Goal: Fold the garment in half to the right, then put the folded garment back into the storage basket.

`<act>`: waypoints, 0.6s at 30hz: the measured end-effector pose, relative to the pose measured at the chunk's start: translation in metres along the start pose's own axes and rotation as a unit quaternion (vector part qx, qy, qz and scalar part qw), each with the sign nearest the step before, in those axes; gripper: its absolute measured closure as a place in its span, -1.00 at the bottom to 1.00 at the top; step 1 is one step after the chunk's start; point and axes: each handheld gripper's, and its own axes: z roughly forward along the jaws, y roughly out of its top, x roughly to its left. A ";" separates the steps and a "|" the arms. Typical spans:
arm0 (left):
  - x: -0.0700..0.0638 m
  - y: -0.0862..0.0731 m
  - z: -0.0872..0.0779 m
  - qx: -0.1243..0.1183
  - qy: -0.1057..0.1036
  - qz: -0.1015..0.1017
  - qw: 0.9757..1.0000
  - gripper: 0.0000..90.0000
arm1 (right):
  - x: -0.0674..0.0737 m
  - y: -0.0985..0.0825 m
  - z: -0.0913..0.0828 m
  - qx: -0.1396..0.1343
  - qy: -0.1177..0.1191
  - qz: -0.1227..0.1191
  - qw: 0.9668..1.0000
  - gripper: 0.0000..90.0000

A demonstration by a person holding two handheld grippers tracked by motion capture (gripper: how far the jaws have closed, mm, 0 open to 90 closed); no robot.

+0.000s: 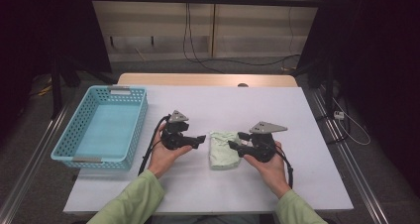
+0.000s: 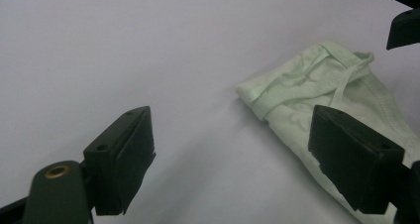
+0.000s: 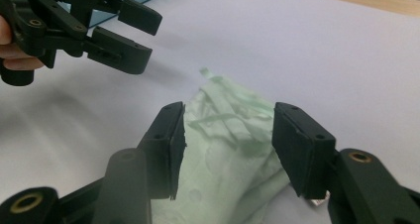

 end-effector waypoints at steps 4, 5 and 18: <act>-0.001 0.003 0.000 -0.003 0.003 0.004 1.000 -0.60 | 0.005 -0.003 -0.003 -0.002 0.012 -0.010 1.000 -0.02; -0.002 0.004 0.001 -0.006 0.002 0.002 1.000 -0.60 | 0.006 -0.004 -0.004 -0.001 0.014 -0.011 1.000 -0.03; -0.003 0.016 0.021 -0.006 0.006 0.007 1.000 -0.68 | 0.005 -0.013 -0.010 0.019 0.036 -0.016 0.999 -0.11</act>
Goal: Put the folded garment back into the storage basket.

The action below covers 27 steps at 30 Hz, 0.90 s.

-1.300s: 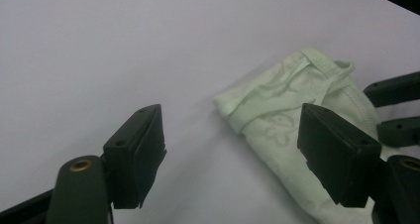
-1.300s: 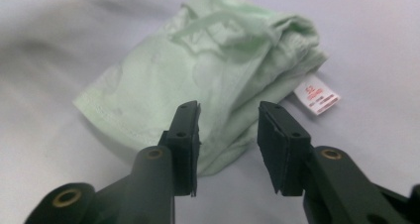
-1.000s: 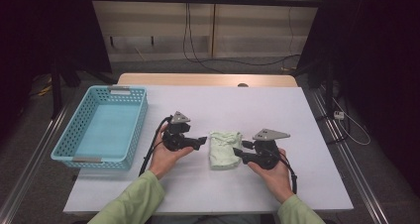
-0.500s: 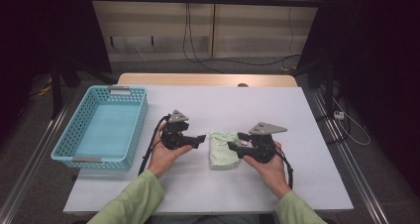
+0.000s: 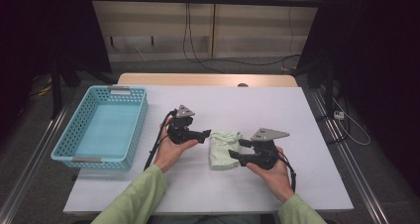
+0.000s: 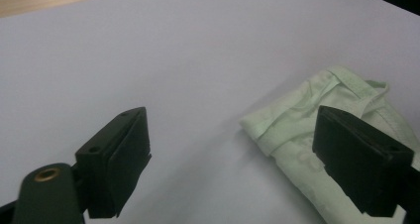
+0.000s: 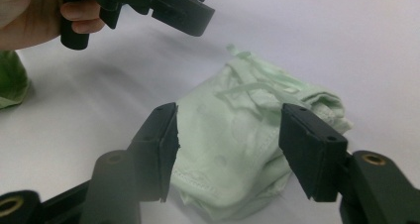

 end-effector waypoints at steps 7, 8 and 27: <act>0.000 0.001 0.010 0.008 -0.003 -0.002 1.000 -0.72 | 0.002 -0.002 0.004 0.023 0.020 -0.005 1.000 -0.20; 0.001 0.002 0.010 0.009 -0.004 0.000 1.000 -0.72 | 0.002 -0.004 0.005 0.029 0.023 -0.009 0.999 -0.24; 0.007 0.016 0.037 0.038 -0.030 -0.028 0.998 -0.02 | 0.013 -0.018 0.010 0.066 0.052 -0.058 0.995 0.00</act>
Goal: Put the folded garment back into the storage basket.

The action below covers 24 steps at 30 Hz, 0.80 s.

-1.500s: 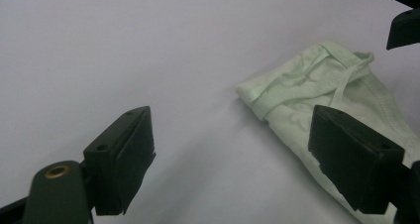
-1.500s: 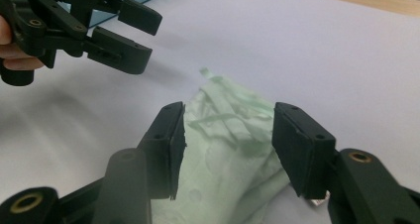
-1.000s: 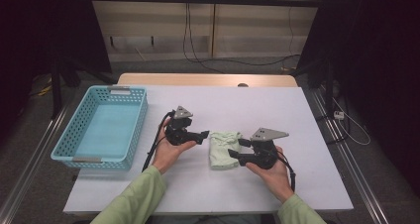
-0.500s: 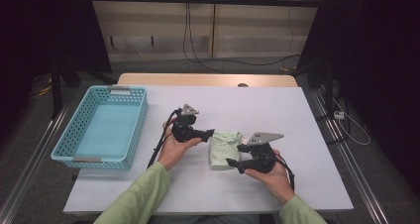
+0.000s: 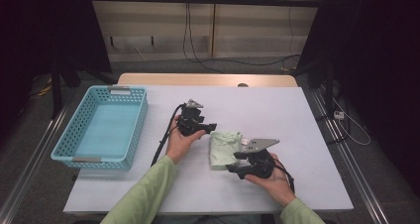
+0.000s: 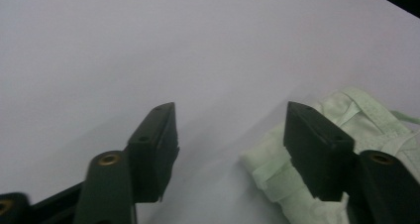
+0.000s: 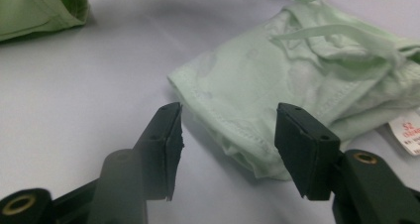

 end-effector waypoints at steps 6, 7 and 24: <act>-0.002 -0.006 0.010 0.030 -0.006 0.001 1.000 0.00 | -0.001 -0.001 0.007 0.014 -0.004 -0.011 1.000 0.05; -0.003 -0.006 0.010 0.033 -0.007 0.000 0.999 -0.01 | -0.002 -0.002 0.008 0.018 -0.004 -0.009 1.000 0.05; -0.009 -0.014 0.016 0.053 -0.019 -0.009 0.998 0.16 | -0.003 -0.006 0.013 0.032 -0.009 -0.013 0.999 0.05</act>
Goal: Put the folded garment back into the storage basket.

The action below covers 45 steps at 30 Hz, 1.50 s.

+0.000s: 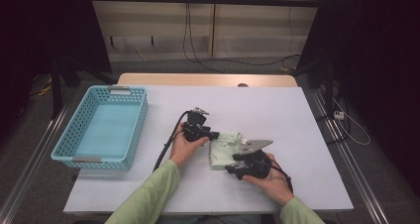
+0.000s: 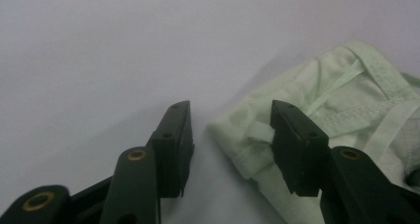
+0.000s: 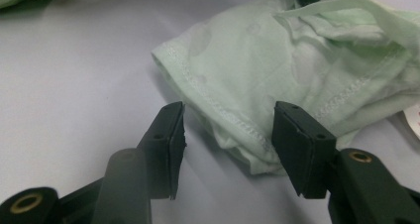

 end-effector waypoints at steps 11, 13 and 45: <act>-0.007 -0.002 0.003 0.000 -0.001 0.006 1.000 0.35 | 0.001 -0.001 0.001 0.000 -0.003 -0.006 1.000 0.05; -0.008 -0.003 0.003 -0.004 -0.001 0.007 1.000 0.41 | 0.002 -0.001 0.001 -0.001 -0.005 -0.011 1.000 0.05; -0.009 0.005 0.011 -0.031 -0.005 -0.002 1.000 0.85 | 0.003 0.004 0.004 0.016 -0.008 -0.063 0.998 0.28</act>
